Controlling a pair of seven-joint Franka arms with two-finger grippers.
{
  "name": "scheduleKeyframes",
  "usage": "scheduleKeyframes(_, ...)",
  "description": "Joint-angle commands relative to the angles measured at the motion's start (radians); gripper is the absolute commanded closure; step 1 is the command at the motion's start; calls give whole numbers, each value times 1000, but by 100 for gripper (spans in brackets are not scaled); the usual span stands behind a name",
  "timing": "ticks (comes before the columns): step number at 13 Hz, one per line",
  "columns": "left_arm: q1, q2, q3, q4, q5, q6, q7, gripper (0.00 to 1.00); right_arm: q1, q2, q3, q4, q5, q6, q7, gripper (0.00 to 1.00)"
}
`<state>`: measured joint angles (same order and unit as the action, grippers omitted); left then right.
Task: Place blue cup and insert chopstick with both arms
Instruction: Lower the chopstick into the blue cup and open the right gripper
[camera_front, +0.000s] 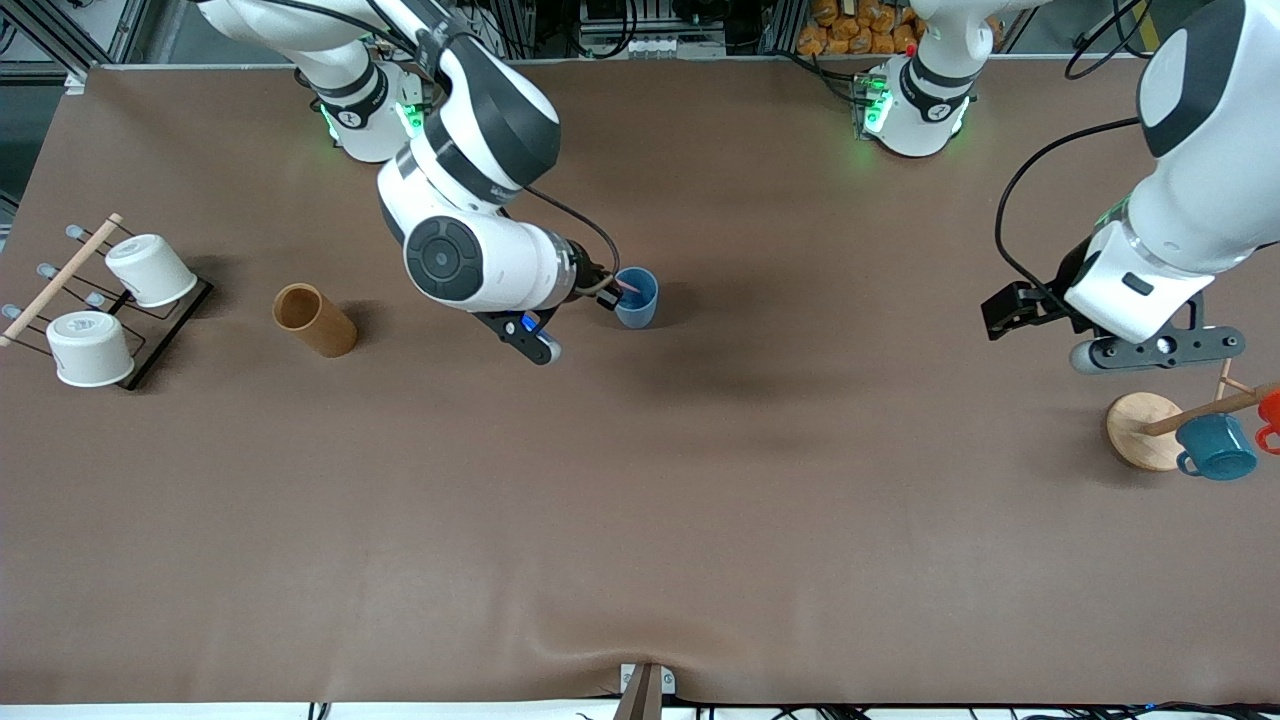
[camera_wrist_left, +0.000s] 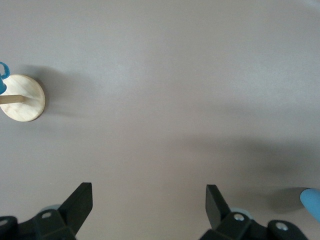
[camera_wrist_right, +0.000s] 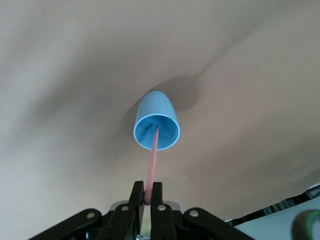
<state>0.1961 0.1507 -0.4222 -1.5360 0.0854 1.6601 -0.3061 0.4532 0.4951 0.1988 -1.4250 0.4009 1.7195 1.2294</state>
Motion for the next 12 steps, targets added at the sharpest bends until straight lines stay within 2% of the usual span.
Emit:
scheduleKeyframes(1,5,-34,-4,5,20,-36,51,0,7,26,-7,1,4,11,79,0)
scheduleKeyframes(4,-55,-74,95,-1,10,-46,131,0,-40,14,-16,30,-4,-3,81,0)
scheduleKeyframes(7,-164,-101,258,-10,-39,-65,182,0,-158,14,-16,95,-2,-105,71,0)
scheduleKeyframes(8,-181,-109,285,-19,-50,-65,202,0,-186,10,-16,100,-26,-116,58,0)
scheduleKeyframes(10,-184,-132,292,-35,-52,-69,203,0,-224,-27,-13,100,-159,-118,-8,0)
scheduleKeyframes(12,-192,-164,306,-67,-53,-69,203,0,-273,-40,-12,101,-235,-156,-101,0)
